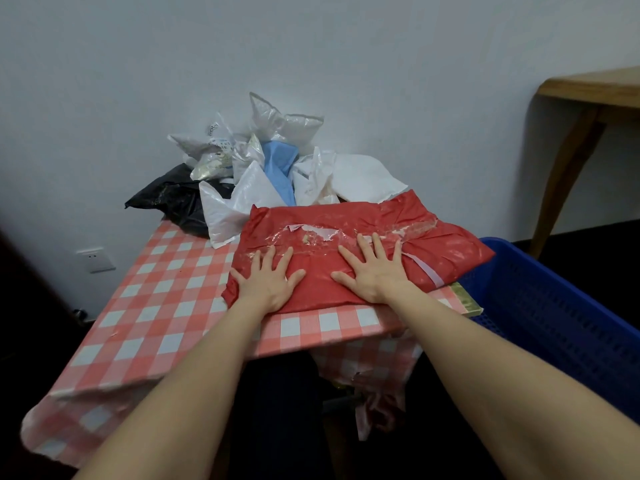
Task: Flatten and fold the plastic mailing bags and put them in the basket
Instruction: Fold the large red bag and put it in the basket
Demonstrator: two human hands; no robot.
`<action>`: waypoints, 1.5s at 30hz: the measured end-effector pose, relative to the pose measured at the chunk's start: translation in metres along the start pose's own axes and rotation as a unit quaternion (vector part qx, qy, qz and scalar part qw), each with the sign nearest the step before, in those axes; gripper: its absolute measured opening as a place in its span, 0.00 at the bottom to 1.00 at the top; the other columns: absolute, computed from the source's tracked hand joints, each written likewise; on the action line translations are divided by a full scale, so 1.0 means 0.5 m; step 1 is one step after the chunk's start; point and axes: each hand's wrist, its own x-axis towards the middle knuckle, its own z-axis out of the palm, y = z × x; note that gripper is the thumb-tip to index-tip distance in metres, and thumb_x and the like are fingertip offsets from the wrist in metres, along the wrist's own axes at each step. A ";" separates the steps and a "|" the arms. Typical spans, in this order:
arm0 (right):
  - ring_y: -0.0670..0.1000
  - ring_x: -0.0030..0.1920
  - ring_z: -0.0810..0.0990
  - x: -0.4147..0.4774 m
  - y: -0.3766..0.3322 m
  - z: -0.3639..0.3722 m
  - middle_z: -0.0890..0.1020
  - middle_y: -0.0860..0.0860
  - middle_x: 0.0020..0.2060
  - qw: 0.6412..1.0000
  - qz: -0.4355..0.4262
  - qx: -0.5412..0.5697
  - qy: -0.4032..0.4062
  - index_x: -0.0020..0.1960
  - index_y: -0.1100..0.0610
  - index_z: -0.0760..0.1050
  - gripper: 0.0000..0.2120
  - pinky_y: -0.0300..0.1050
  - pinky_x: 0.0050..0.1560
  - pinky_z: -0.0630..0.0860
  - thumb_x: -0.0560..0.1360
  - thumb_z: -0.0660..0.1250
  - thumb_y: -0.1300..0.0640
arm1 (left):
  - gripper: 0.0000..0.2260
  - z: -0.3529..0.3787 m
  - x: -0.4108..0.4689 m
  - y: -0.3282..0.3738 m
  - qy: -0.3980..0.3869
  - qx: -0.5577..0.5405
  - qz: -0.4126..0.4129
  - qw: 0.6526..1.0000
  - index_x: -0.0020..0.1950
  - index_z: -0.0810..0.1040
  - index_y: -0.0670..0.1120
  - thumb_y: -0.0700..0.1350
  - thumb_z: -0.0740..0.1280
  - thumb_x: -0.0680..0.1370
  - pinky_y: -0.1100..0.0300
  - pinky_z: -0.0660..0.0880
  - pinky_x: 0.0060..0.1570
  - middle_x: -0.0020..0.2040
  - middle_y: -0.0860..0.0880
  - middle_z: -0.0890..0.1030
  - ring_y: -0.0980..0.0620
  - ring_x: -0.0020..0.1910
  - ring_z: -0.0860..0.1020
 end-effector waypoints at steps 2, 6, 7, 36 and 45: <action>0.57 0.77 0.34 0.002 0.000 0.001 0.39 0.51 0.78 1.000 0.000 0.009 -0.003 0.77 0.39 0.40 0.35 0.70 0.71 0.34 0.74 0.40 0.27 | 0.28 -0.001 0.000 -0.003 -0.008 -0.009 -0.004 1.000 0.77 0.43 0.61 0.67 0.44 0.78 0.30 0.41 0.68 0.79 0.53 0.42 0.47 0.77 0.40; 0.56 0.78 0.38 0.000 0.005 -0.028 0.43 0.51 0.79 0.997 -0.005 0.066 -0.031 0.78 0.41 0.47 0.33 0.67 0.72 0.35 0.77 0.43 0.30 | 0.27 -0.041 0.010 0.015 -0.063 0.031 -0.032 0.997 0.78 0.47 0.59 0.64 0.46 0.80 0.29 0.43 0.68 0.79 0.50 0.44 0.44 0.77 0.43; 0.55 0.78 0.42 -0.003 0.010 -0.038 0.47 0.51 0.79 0.995 -0.006 0.097 -0.018 0.78 0.42 0.52 0.31 0.65 0.74 0.39 0.78 0.45 0.32 | 0.28 -0.051 0.013 0.029 -0.057 0.046 -0.041 0.996 0.78 0.49 0.57 0.65 0.45 0.79 0.29 0.44 0.68 0.79 0.48 0.47 0.44 0.77 0.45; 0.62 0.75 0.55 -0.008 0.174 -0.077 0.57 0.57 0.76 0.973 0.195 0.121 0.028 0.77 0.51 0.57 0.35 0.66 0.71 0.52 0.77 0.46 0.32 | 0.22 -0.005 0.056 0.313 0.021 -0.039 0.170 0.984 0.76 0.55 0.59 0.58 0.48 0.82 0.40 0.55 0.70 0.77 0.49 0.58 0.45 0.75 0.56; 0.61 0.77 0.38 0.129 0.117 -0.102 0.42 0.52 0.78 0.992 0.092 0.084 0.019 0.79 0.44 0.44 0.37 0.67 0.73 0.39 0.76 0.47 0.29 | 0.26 -0.064 0.172 0.159 0.046 0.006 0.060 0.997 0.78 0.49 0.57 0.60 0.49 0.81 0.38 0.45 0.73 0.79 0.47 0.49 0.46 0.78 0.45</action>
